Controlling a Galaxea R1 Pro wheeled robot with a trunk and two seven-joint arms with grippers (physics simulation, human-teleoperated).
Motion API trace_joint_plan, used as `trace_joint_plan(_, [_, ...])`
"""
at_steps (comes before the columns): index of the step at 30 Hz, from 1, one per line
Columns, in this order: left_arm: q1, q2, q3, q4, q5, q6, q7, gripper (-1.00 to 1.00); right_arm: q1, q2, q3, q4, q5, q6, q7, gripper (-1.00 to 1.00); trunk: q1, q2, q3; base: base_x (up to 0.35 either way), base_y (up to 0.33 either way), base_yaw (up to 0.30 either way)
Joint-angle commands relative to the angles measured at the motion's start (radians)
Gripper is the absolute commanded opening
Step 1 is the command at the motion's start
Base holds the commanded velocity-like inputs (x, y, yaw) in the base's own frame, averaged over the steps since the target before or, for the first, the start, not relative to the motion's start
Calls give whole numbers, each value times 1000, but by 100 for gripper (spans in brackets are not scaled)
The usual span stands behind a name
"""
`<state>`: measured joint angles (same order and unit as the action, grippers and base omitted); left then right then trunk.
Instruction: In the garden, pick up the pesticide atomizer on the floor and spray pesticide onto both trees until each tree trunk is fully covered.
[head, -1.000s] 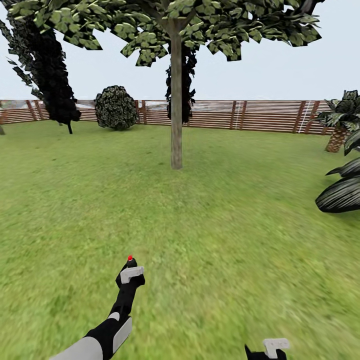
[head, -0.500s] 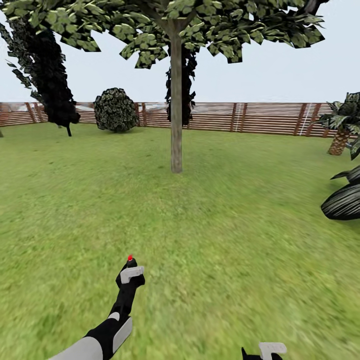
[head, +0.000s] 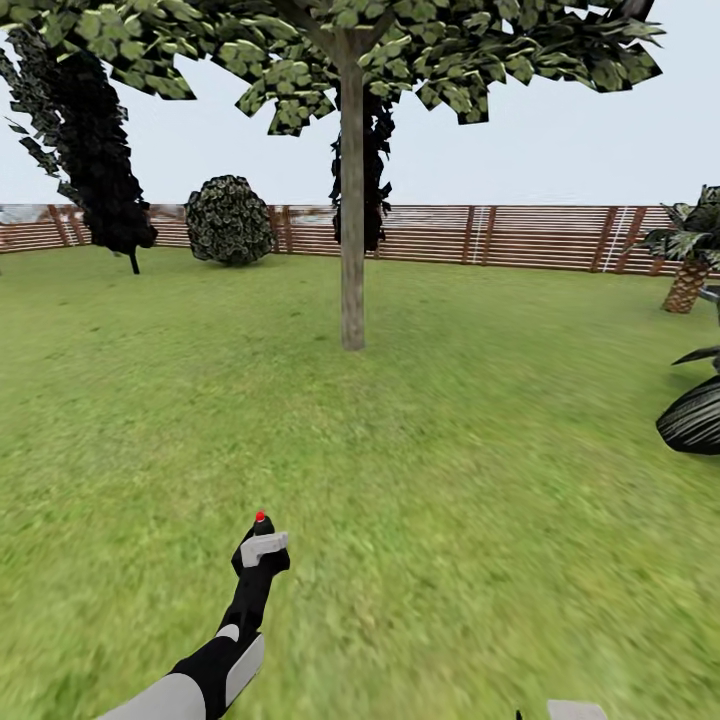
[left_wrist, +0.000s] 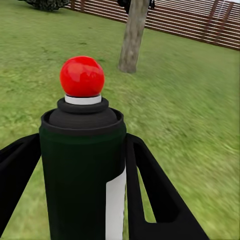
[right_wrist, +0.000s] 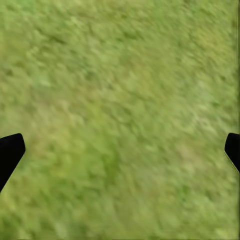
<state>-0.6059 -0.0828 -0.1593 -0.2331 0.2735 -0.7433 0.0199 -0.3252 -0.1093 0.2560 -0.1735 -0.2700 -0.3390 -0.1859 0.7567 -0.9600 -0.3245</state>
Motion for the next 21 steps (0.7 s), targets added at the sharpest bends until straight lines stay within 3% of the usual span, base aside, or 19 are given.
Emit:
trace_joint_plan(1, [0,0,0,0,0,0,0,-100,0,-1,0,0,0,0,-3,100,0,0,0,350,0,0])
trace_joint_plan(21, [0,0,0,0,0,1,0,-100,0,-1,3,0,1,0,-6,100,0,0,0,350,0,0])
